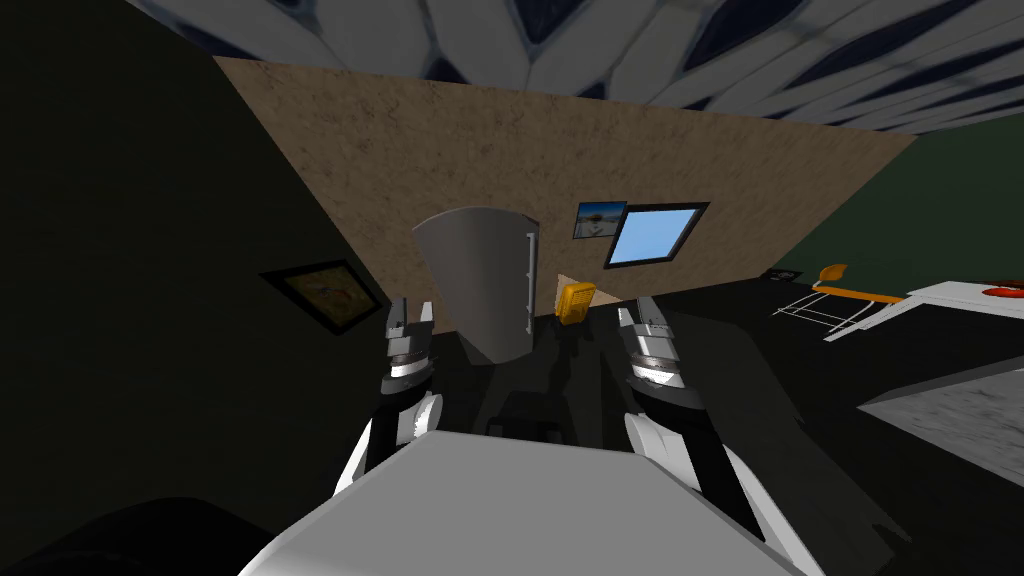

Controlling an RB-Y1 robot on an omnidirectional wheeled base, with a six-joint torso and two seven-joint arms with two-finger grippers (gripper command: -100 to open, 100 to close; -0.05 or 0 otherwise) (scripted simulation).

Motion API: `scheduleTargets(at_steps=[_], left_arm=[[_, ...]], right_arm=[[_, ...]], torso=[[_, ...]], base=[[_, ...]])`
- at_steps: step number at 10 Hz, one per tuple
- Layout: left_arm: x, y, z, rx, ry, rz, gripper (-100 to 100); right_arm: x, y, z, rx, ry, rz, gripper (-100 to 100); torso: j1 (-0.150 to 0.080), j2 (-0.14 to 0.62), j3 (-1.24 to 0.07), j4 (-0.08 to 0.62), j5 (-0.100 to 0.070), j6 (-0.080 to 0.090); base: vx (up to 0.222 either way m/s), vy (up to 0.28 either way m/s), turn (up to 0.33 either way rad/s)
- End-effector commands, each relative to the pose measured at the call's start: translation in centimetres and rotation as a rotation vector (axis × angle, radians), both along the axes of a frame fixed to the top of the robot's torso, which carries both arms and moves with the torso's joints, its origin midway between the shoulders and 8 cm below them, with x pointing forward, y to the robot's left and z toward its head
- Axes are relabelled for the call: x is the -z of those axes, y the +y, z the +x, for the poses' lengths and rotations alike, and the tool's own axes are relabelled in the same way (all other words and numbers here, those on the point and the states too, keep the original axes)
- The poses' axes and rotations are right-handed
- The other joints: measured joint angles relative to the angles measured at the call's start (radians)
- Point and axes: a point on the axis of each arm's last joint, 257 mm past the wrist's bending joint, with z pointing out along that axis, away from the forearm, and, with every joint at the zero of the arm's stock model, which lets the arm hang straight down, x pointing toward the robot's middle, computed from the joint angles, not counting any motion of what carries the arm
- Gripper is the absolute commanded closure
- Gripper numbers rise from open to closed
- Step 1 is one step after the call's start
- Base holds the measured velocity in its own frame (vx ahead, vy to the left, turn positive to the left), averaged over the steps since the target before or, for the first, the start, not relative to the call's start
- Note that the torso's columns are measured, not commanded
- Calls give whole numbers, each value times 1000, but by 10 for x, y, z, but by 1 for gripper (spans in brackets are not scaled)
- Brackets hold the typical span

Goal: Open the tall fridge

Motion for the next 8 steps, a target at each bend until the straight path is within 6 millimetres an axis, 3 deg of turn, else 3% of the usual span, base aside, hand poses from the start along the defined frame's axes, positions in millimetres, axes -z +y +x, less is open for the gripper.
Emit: scheduleTargets(at_steps=[1, 8], left_arm=[[0, 0, 0, 0, 0, 0, 0], [0, 0, 0, 0, 0, 0, 0]], right_arm=[[0, 0, 0, 0, 0, 0, 0], [0, 0, 0, 0, 0, 0, 0]], torso=[[0, 41, -82, 41, 0, 0], [0, 544, -1087, 544, 0, 0]], base=[[0, 0, 0], [0, 0, 0]])
